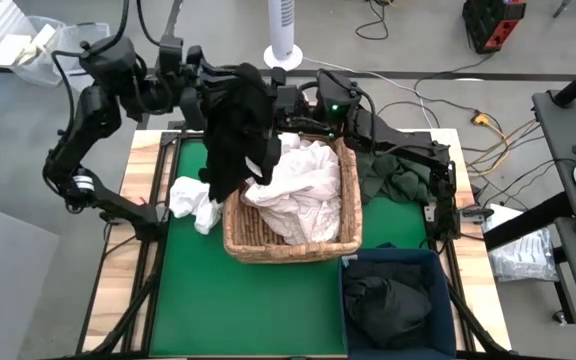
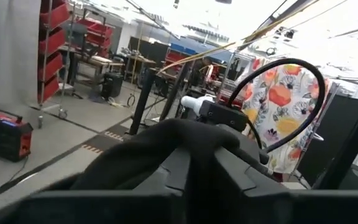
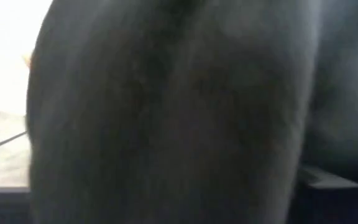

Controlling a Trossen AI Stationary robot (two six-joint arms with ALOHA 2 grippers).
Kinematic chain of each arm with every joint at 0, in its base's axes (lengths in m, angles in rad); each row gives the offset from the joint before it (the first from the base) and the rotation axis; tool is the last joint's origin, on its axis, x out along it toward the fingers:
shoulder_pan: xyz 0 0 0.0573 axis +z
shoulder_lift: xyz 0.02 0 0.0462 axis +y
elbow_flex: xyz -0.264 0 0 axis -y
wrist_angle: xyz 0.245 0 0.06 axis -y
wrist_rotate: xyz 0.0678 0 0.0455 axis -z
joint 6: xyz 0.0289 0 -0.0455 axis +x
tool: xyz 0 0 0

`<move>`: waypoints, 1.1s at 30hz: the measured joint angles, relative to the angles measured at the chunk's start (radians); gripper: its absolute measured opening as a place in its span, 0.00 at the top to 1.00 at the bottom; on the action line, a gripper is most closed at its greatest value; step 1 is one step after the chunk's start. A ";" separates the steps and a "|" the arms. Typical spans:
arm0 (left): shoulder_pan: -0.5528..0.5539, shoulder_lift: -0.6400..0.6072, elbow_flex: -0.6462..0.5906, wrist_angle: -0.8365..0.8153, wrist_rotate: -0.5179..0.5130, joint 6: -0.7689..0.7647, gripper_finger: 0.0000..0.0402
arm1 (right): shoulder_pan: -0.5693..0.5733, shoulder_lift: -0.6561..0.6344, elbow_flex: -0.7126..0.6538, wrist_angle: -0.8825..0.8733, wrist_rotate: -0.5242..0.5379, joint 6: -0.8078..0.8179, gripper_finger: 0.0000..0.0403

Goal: Sort clothes
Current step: Put the black sweater into the laundry organizer

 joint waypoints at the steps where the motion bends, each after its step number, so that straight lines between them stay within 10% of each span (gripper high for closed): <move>1: 0.000 -0.001 0.000 -0.005 -0.001 0.002 0.90 | 0.000 0.000 0.000 -0.006 0.000 -0.001 0.49; 7: 0.000 -0.029 0.000 -0.021 -0.036 0.013 0.66 | 0.000 -0.017 0.000 -0.060 -0.001 -0.036 0.92; 16: 0.000 -0.092 0.000 -0.143 -0.047 0.037 0.41 | 0.006 -0.111 -0.002 -0.113 -0.002 -0.046 0.95; 33: 0.001 -0.171 0.001 -0.209 -0.153 0.037 0.37 | 0.006 -0.408 -0.001 -0.339 -0.111 0.160 0.95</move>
